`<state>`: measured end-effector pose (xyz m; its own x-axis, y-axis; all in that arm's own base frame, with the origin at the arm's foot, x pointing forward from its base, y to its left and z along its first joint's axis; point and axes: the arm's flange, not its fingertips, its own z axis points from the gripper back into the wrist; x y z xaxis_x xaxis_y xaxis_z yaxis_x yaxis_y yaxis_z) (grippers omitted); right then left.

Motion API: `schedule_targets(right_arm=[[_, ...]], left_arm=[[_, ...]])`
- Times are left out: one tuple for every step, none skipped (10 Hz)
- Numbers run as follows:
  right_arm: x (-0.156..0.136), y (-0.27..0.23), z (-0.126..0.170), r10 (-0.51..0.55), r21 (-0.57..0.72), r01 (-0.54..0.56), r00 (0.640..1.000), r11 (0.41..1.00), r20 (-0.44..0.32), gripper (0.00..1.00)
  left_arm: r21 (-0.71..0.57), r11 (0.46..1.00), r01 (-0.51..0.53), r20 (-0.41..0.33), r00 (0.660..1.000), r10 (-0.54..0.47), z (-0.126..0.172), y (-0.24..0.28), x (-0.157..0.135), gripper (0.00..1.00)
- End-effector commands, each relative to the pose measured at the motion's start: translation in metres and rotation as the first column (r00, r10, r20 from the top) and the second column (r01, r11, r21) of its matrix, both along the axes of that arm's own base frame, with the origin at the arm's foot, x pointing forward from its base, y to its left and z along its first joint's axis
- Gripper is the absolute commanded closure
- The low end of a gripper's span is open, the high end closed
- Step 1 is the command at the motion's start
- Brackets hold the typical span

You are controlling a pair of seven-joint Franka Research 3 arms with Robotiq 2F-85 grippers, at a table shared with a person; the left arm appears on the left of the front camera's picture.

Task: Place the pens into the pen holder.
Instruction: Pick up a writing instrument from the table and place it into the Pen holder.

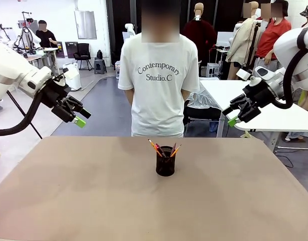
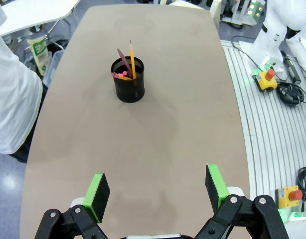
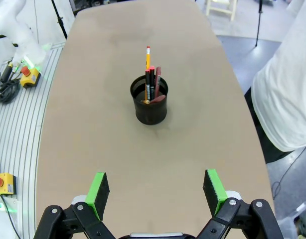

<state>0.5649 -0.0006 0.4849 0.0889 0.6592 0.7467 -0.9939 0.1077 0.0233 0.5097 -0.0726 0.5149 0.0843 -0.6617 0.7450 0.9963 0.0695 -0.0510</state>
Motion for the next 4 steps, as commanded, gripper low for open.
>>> schedule_targets(right_arm=[[-0.0016, 0.0005, 0.0031, 0.005, 0.002, -0.005, 1.000, 1.000, 0.002, 0.00], [-0.0016, 0.0005, 0.0031, 0.005, 0.002, -0.005, 1.000, 1.000, 0.002, 0.00], [-0.0016, 0.0005, 0.0031, 0.005, 0.002, -0.005, 1.000, 1.000, 0.002, 0.00], [-0.0016, 0.0005, 0.0031, 0.005, 0.002, -0.005, 1.000, 1.000, 0.002, 0.00]], left_arm=[[0.000, 1.000, -0.009, -0.006, 1.000, 0.009, 0.0021, 0.0002, -0.0012, 0.00], [0.000, 1.000, -0.009, -0.006, 1.000, 0.009, 0.0021, 0.0002, -0.0012, 0.00], [0.000, 1.000, -0.009, -0.006, 1.000, 0.009, 0.0021, 0.0002, -0.0012, 0.00], [0.000, 1.000, -0.009, -0.006, 1.000, 0.009, 0.0021, 0.0002, -0.0012, 0.00]])
